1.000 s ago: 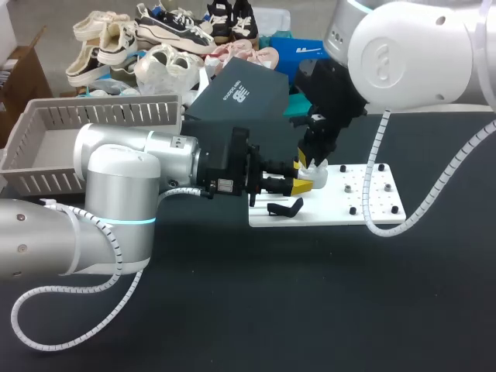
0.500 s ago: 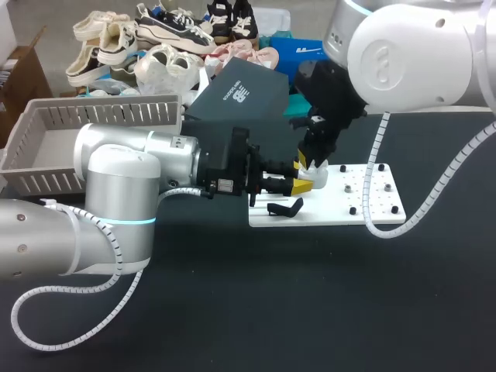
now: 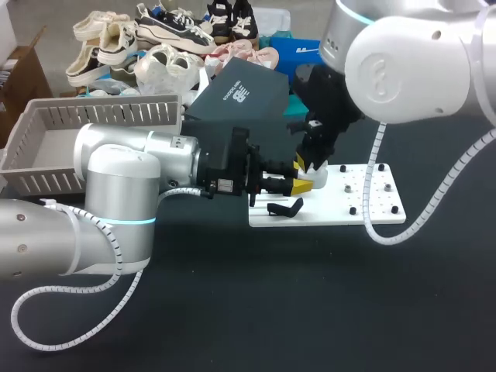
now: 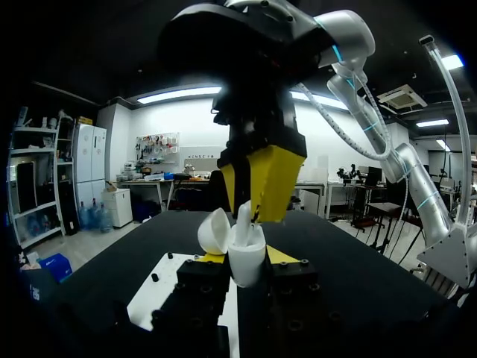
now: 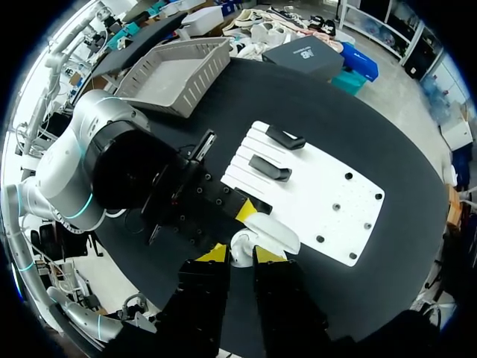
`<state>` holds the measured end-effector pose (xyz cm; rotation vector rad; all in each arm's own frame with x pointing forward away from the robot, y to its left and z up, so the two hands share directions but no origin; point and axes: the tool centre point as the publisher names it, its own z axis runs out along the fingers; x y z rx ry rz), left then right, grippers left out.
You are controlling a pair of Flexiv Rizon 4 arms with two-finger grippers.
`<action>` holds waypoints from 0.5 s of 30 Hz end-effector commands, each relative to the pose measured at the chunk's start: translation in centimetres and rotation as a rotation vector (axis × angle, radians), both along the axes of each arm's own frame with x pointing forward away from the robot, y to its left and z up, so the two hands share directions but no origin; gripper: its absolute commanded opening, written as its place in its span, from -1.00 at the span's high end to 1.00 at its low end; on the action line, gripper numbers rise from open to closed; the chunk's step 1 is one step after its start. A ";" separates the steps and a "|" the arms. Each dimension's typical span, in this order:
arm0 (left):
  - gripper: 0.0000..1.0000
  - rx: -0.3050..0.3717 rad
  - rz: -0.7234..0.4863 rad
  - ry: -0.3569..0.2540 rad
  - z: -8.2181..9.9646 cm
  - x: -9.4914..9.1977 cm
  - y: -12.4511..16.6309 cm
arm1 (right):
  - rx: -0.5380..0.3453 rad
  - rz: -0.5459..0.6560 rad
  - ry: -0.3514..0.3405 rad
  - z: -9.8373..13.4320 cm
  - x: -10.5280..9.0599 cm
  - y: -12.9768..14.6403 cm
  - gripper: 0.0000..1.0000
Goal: Pick up each earbud case from the left stands, insert the matching earbuds, close the lid, and place the case in the box.
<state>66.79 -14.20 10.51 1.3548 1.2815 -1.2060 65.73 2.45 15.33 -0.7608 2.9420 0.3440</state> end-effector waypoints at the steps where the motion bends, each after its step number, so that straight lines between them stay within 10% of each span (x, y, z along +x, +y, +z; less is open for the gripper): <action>1: 1.00 0.000 0.000 -0.001 0.0 0.0 0.0 | -0.002 -0.003 -0.006 -0.1 -0.2 0.0 1.00; 6: 1.00 0.000 0.000 -0.001 0.0 0.0 0.0 | -0.004 -0.004 -0.006 -0.2 -0.2 0.1 1.00; 9: 1.00 0.000 0.000 -0.001 0.0 0.0 0.0 | -0.008 -0.007 -0.009 -0.3 -0.2 0.2 0.30; 15: 1.00 0.000 0.000 -0.001 0.0 0.0 0.0 | 0.000 0.000 0.001 -0.3 -0.1 0.3 0.23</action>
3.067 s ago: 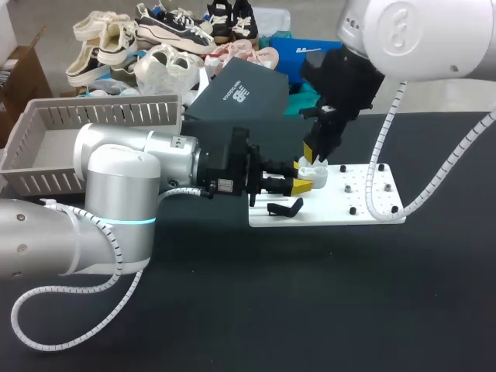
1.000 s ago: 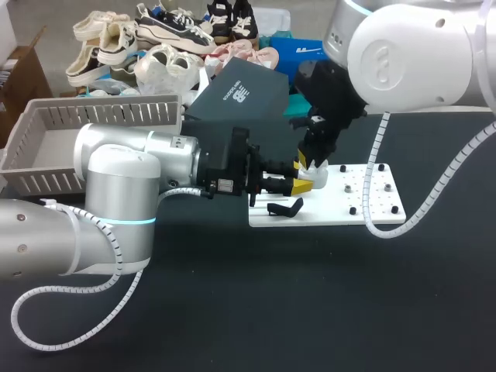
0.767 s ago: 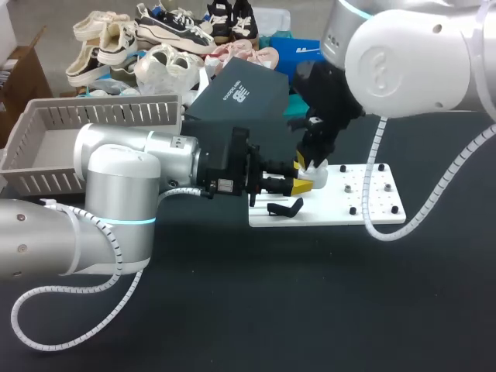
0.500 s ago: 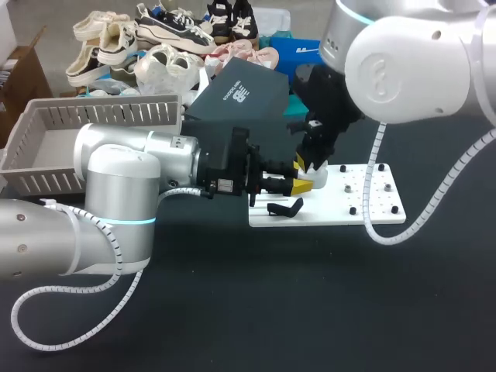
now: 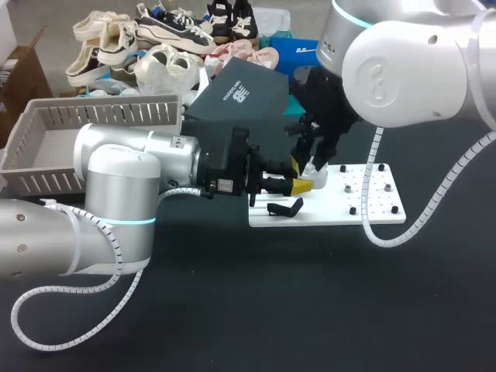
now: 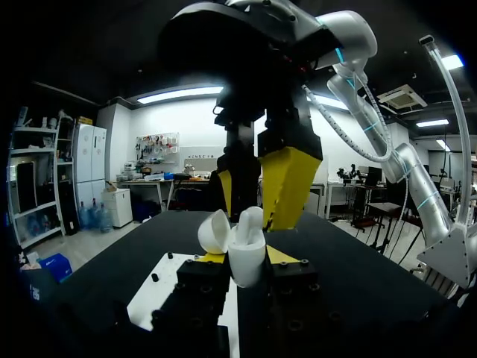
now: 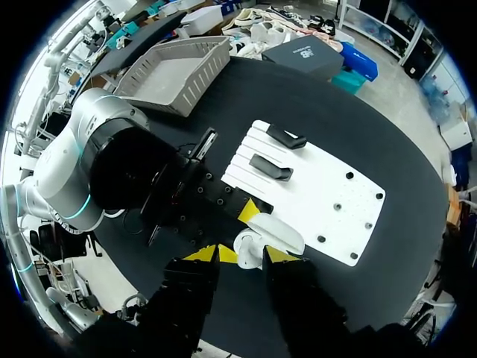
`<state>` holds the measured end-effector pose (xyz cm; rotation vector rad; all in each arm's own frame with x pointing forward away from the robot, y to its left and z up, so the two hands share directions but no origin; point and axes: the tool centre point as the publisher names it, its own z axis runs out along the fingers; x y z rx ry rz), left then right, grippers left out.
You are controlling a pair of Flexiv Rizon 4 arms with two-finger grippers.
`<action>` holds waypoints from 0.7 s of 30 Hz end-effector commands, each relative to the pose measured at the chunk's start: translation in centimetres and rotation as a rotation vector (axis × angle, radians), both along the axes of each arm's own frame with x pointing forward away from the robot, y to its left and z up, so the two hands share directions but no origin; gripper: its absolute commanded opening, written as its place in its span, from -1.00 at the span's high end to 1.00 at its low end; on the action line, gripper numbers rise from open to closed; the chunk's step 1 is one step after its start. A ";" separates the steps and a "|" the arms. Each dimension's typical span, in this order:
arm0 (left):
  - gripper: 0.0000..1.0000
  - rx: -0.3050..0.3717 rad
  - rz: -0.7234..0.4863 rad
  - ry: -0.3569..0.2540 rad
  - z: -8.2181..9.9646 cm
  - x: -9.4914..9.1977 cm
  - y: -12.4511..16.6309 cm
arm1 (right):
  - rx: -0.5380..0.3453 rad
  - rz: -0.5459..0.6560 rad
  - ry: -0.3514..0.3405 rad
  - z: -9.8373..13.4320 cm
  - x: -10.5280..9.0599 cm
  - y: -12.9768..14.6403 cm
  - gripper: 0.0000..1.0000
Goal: Pick up each earbud case from the left stands, insert the matching earbuds, close the lid, and place the case in the box.
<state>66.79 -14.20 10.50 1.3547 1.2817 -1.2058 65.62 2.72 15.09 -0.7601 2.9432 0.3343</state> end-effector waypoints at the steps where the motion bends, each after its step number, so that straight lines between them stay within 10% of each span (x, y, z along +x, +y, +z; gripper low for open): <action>1: 1.00 0.000 0.000 -0.001 0.0 0.0 0.0 | 0.008 0.001 0.003 0.0 0.0 0.1 0.22; 21: 1.00 0.000 0.000 -0.001 0.0 0.0 0.0 | 0.014 -0.026 -0.050 2.1 -0.9 -1.7 -0.20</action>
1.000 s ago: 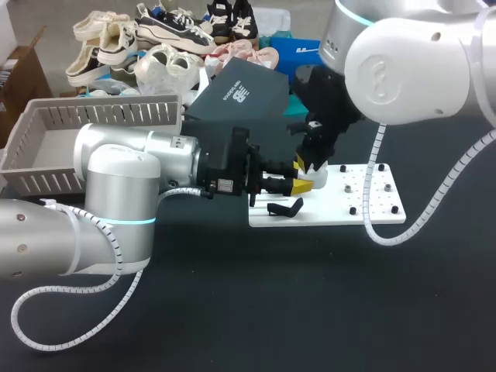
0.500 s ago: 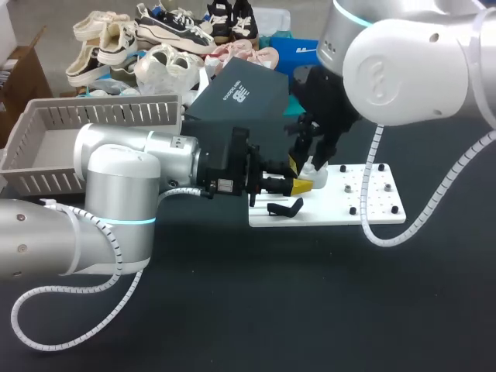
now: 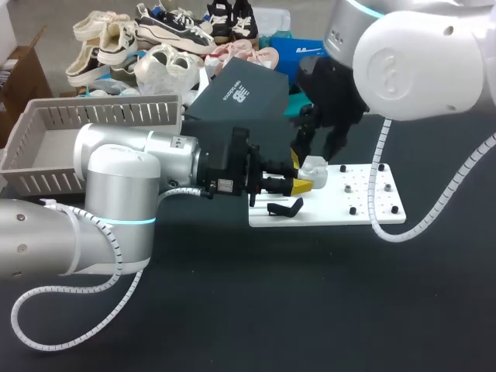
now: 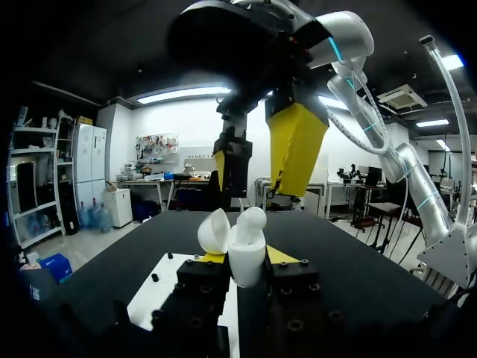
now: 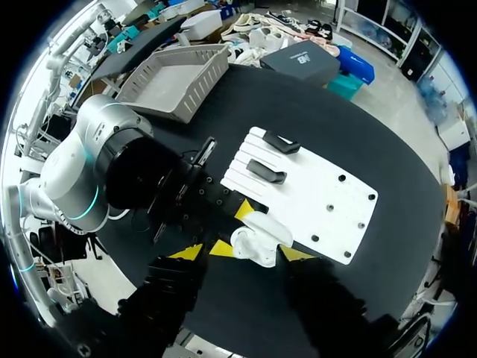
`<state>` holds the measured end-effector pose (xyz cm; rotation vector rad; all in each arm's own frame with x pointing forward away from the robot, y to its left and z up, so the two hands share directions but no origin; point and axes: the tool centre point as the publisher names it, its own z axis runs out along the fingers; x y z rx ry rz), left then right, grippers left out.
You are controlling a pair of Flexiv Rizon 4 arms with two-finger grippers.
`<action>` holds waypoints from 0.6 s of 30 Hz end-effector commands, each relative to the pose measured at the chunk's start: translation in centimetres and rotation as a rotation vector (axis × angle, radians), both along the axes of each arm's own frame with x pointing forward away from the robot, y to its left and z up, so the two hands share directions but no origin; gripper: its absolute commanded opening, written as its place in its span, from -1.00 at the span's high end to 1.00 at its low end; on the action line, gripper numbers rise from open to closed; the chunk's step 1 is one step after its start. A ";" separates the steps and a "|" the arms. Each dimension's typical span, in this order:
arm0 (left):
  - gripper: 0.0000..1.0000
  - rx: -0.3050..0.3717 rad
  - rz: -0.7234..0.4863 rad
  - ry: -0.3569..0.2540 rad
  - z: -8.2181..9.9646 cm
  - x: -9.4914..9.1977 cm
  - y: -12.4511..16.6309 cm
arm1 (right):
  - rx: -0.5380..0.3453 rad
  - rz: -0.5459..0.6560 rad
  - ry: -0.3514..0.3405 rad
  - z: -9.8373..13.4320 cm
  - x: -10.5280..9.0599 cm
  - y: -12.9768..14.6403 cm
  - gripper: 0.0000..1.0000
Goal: Pick up each earbud case from the left stands, insert the matching earbuds, close the lid, and place the case in the box.
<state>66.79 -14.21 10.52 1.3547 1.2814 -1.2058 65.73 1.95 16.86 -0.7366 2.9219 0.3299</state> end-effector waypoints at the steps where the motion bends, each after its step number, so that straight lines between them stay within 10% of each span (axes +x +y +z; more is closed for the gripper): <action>1: 1.00 0.000 0.000 -0.001 0.0 0.0 0.0 | 0.008 -0.016 -0.026 0.4 -1.0 -1.1 -0.22; 18: 1.00 0.000 0.000 -0.001 0.0 0.0 0.0 | -0.049 -0.100 -0.019 -1.1 -0.7 -3.4 -0.85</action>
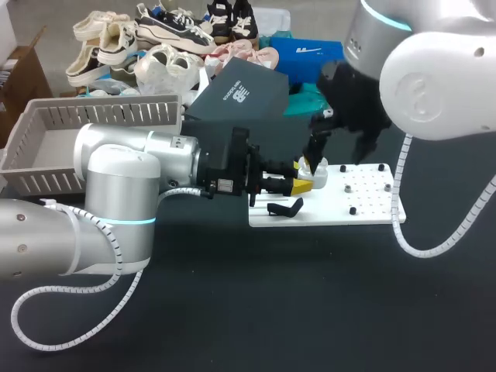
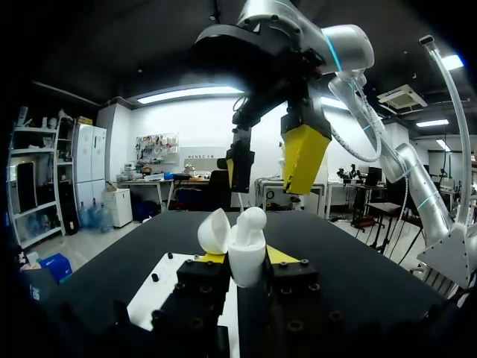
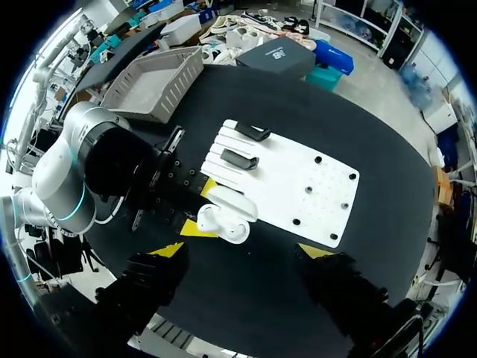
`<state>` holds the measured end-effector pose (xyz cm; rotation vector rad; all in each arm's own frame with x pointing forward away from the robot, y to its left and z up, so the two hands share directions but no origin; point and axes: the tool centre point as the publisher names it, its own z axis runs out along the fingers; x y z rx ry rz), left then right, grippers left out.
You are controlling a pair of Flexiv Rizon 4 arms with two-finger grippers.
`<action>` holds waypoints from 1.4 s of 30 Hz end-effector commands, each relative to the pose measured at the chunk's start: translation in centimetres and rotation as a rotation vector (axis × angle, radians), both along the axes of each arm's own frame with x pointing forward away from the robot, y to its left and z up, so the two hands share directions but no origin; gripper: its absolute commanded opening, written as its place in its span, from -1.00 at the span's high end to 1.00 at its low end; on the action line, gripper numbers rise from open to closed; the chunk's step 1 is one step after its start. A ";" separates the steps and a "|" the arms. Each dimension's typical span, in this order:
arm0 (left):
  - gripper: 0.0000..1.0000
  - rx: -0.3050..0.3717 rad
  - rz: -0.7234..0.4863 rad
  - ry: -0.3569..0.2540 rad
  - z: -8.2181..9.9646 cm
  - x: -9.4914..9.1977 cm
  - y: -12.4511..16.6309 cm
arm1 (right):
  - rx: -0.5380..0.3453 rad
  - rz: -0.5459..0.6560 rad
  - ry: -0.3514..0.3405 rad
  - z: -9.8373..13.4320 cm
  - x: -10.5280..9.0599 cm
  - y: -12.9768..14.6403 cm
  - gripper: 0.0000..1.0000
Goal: Pick up each earbud case from the left stands, insert the matching earbuds, close the lid, and place the case in the box.
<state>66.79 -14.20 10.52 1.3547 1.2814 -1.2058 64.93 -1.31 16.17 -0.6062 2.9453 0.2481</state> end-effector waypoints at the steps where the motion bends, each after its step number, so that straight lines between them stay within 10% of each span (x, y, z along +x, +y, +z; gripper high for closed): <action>1: 1.00 0.000 0.000 -0.001 -0.1 0.0 0.0 | -0.006 -0.013 -0.002 -0.5 0.1 -0.2 -0.84; 42: 1.00 0.000 0.000 -0.001 -0.1 0.0 0.0 | 0.036 -0.014 0.014 0.1 -0.2 -0.3 -0.92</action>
